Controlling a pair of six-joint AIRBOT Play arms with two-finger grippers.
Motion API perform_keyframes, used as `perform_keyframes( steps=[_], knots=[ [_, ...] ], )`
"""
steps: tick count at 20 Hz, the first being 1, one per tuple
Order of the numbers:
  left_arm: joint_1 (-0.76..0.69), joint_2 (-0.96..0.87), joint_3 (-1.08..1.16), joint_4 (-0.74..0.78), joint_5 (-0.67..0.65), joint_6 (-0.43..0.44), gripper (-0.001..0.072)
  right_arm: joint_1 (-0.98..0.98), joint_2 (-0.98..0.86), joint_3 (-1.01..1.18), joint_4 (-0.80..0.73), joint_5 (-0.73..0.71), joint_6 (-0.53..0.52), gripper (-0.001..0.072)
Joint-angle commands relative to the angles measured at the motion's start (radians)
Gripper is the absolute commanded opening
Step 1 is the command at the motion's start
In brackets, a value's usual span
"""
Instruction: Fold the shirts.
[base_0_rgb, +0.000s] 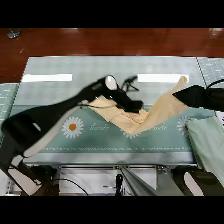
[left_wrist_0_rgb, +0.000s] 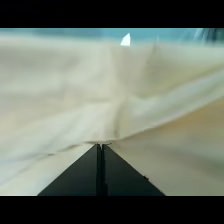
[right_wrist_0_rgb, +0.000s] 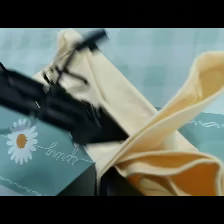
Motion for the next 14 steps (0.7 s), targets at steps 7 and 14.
perform_keyframes(
  steps=[7, 14],
  knots=[
    [0.613, 0.559, -0.005, 0.113, -0.072, 0.021, 0.0026, 0.402, -0.447, 0.327, 0.056, -0.188, -0.021, 0.0019],
    [0.672, 1.136, -0.494, 0.284, -0.068, 0.008, 0.0027, 0.603, -1.04, 0.804, 0.056, -0.205, 0.028, 0.002]
  ],
)
